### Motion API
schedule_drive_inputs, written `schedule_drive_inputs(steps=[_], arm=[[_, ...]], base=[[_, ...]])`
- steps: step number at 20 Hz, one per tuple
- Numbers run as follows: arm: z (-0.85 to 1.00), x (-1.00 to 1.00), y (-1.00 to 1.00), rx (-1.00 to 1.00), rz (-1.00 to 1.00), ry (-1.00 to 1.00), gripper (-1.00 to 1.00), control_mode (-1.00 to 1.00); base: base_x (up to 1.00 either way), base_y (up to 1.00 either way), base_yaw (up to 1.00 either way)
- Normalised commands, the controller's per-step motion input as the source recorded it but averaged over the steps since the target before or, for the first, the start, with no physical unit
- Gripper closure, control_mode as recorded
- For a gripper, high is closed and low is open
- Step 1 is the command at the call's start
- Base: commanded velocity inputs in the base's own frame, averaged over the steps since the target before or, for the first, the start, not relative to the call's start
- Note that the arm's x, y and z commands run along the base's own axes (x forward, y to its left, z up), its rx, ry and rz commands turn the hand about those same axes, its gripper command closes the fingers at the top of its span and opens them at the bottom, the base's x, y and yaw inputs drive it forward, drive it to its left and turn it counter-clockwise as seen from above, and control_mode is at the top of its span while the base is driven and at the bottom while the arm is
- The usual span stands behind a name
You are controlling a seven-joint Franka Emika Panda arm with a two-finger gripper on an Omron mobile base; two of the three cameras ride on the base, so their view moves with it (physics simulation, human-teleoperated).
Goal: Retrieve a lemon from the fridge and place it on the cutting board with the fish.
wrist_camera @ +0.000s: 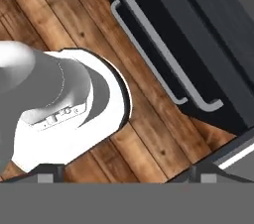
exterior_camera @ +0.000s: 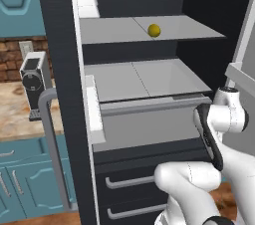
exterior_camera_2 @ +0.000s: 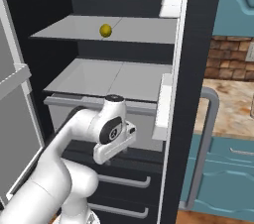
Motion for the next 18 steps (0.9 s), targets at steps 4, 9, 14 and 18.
schedule_drive_inputs(steps=[4, 9, 14, 18], arm=[[0.06, 0.18, 1.0, -0.1, -0.42, -0.02, -1.0, -1.0], [0.16, 0.33, 0.7, -0.03, -0.64, 0.0, -1.0, -1.0], [0.07, 0.28, 0.34, 0.0, -0.73, 0.0, -1.0, -1.0], [0.31, 0.22, 0.29, -0.06, -0.27, 0.01, -1.0, -1.0]], base=[[0.0, 0.0, 0.0], [0.0, 0.0, 0.0], [0.0, 0.0, 0.0], [0.0, 0.0, 0.0]])
